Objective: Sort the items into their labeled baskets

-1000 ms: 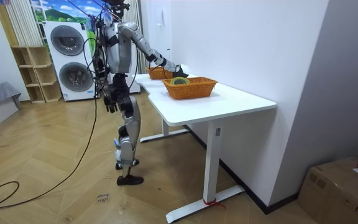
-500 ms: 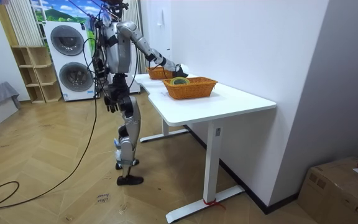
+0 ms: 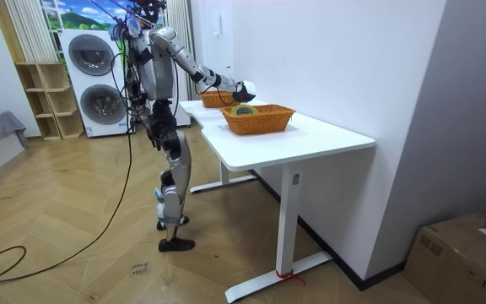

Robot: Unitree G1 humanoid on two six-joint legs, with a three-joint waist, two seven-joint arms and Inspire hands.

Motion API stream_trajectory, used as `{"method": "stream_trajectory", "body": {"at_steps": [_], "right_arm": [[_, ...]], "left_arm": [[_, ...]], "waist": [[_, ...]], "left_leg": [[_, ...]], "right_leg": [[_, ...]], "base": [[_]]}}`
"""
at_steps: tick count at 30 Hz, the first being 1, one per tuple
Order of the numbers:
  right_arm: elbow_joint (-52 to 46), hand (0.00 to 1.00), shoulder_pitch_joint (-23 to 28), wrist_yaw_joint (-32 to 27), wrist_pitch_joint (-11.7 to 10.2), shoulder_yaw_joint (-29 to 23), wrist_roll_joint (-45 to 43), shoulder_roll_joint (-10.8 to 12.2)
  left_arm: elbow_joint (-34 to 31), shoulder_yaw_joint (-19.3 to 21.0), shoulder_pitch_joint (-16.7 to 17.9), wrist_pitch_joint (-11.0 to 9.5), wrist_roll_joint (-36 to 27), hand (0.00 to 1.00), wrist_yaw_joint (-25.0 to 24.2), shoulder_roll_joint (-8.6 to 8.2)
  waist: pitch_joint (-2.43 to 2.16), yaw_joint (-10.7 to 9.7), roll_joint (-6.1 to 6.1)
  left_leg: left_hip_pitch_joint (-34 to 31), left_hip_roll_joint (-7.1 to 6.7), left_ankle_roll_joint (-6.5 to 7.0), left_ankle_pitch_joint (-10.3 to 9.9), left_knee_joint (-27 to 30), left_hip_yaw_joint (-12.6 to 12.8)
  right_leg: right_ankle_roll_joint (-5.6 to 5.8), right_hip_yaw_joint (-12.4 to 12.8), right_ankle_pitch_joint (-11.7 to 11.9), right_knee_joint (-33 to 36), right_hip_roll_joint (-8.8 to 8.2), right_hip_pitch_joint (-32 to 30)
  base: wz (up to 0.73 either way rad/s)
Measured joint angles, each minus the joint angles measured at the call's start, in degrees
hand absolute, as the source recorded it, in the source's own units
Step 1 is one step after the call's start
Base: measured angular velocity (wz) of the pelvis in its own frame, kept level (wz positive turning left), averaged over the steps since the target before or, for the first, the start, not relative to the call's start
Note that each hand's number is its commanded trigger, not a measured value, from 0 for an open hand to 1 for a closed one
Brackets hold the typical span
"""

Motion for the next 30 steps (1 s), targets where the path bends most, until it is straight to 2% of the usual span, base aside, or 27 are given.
{"method": "stream_trajectory", "body": {"at_steps": [7,10,16,18,22,30], "right_arm": [[-0.7,1.00,0.2,-0.3,0.0,-5.8,0.0,0.1],[-0.7,1.00,0.2,-0.3,0.0,-6.1,0.1,0.0],[-3.7,1.00,0.2,-0.4,0.6,-6.1,0.0,0.0],[-4.2,1.00,0.2,-0.7,0.6,-6.1,0.1,0.0],[-6.4,1.00,0.2,-0.6,1.0,-6.0,0.0,0.2],[-11.5,1.00,0.2,0.0,1.2,-6.0,0.1,0.3]], "left_arm": [[0.0,1.2,0.1,0.2,0.8,0.00,0.2,0.00],[0.0,1.7,0.2,0.2,0.8,0.00,0.2,-0.02],[-0.1,2.2,0.2,0.3,0.8,0.00,0.2,-0.07],[-0.1,2.1,0.1,0.3,0.7,0.00,0.2,-0.07],[-0.1,2.1,0.0,0.3,0.7,0.00,-0.7,-0.04],[0.9,2.0,-0.2,0.3,0.6,0.00,-2.6,0.01]], "waist": [[-0.28,-1.0,-0.35],[-0.48,-1.3,-0.69],[-0.49,-2.1,-0.77],[-0.42,-2.1,-0.66],[0.13,-2.3,-0.05],[0.17,-2.3,0.02]], "left_leg": [[1.5,0.02,0.00,0.0,-0.8,0.2],[1.6,0.05,0.00,0.0,-0.7,0.2],[1.9,0.07,0.00,0.0,-0.5,0.3],[2.4,0.08,0.00,0.0,-0.6,0.3],[3.1,0.08,0.03,-0.1,-0.7,0.3],[3.6,0.08,0.03,-0.1,-0.8,0.3]], "right_leg": [[0.00,0.2,0.0,0.0,0.06,1.5],[0.00,0.3,0.0,0.0,0.08,1.6],[0.00,0.5,0.0,0.0,0.05,1.6],[0.00,0.5,0.0,0.0,0.08,2.1],[0.03,0.5,0.0,0.0,0.10,2.9],[0.03,0.5,0.0,0.0,0.11,3.3]], "base": [[-0.01],[0.00],[0.00],[0.00],[0.00],[0.00]]}}
